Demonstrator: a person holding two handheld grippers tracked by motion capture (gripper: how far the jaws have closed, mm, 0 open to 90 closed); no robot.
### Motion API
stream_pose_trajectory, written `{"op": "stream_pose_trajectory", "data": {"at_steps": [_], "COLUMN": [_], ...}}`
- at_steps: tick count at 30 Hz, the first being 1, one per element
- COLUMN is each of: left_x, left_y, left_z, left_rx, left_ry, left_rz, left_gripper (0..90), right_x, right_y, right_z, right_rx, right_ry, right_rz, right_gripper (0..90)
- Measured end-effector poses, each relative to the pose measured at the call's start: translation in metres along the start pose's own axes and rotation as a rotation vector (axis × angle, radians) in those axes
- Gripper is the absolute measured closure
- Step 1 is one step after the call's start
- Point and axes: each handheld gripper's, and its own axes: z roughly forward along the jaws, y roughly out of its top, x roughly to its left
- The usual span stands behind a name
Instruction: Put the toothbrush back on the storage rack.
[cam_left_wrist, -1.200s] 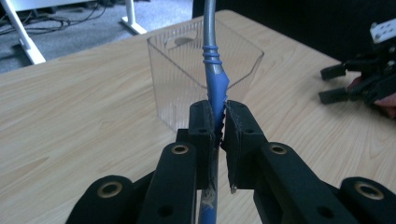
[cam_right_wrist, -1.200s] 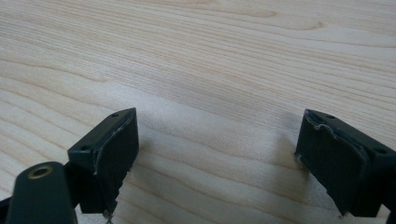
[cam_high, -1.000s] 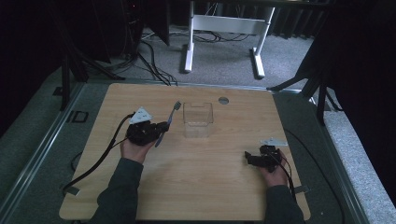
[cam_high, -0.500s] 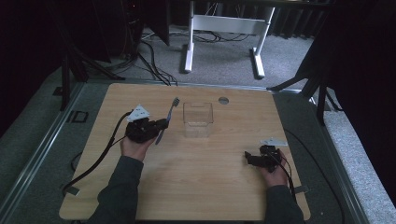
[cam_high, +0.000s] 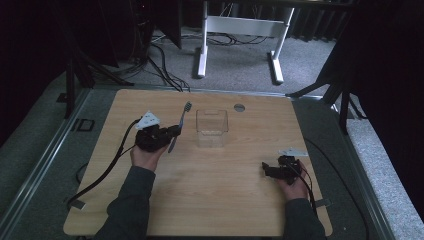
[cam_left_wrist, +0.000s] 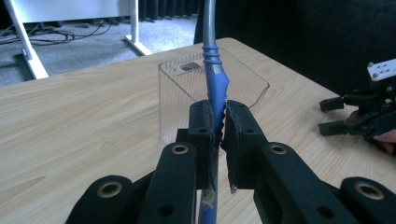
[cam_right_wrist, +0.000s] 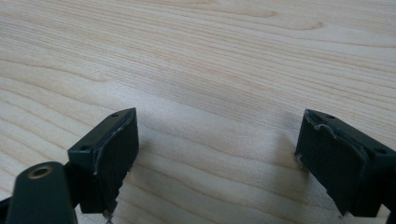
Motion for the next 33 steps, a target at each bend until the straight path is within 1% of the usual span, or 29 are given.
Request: {"op": "stream_pose_trajectory", "data": {"at_steps": [3, 6, 9, 10, 15, 24, 26, 32, 33], "left_x": [0.000, -0.002, -0.004, -0.004, -0.002, 0.000, 0.000, 0.001, -0.001], "left_y": [0.001, 0.003, 0.005, 0.005, 0.005, 0.006, 0.006, 0.007, 0.009], "left_z": [0.001, 0.006, 0.009, 0.011, 0.013, 0.014, 0.015, 0.017, 0.018], "left_rx": [0.004, 0.012, 0.011, -0.002, -0.005, -0.029, -0.024, -0.021, -0.018], "left_ry": [0.002, 0.003, 0.002, -0.005, 0.002, 0.005, 0.007, 0.003, 0.005], "left_rz": [-0.003, 0.016, 0.018, 0.013, 0.007, -0.002, 0.005, 0.007, 0.019], "left_gripper": [81.6, 81.6, 81.6, 81.6, 81.6, 81.6, 81.6, 81.6, 81.6], "right_x": [0.000, 0.000, 0.000, 0.000, 0.000, 0.000, 0.000, 0.000, 0.000], "right_y": [0.000, 0.000, 0.000, 0.000, 0.000, 0.000, 0.000, 0.000, 0.000], "right_z": [0.000, 0.000, 0.000, 0.000, 0.000, 0.000, 0.000, 0.000, 0.000], "right_rx": [0.000, 0.000, 0.001, 0.000, 0.001, 0.001, 0.001, 0.001, 0.001], "right_ry": [0.001, 0.000, 0.001, 0.000, 0.001, 0.001, 0.001, 0.001, 0.001], "right_rz": [0.000, 0.000, -0.001, -0.001, -0.001, -0.001, -0.002, -0.004, -0.004], "right_gripper": [12.6, 12.6, 12.6, 12.6, 12.6, 12.6, 12.6, 12.6, 12.6]}}
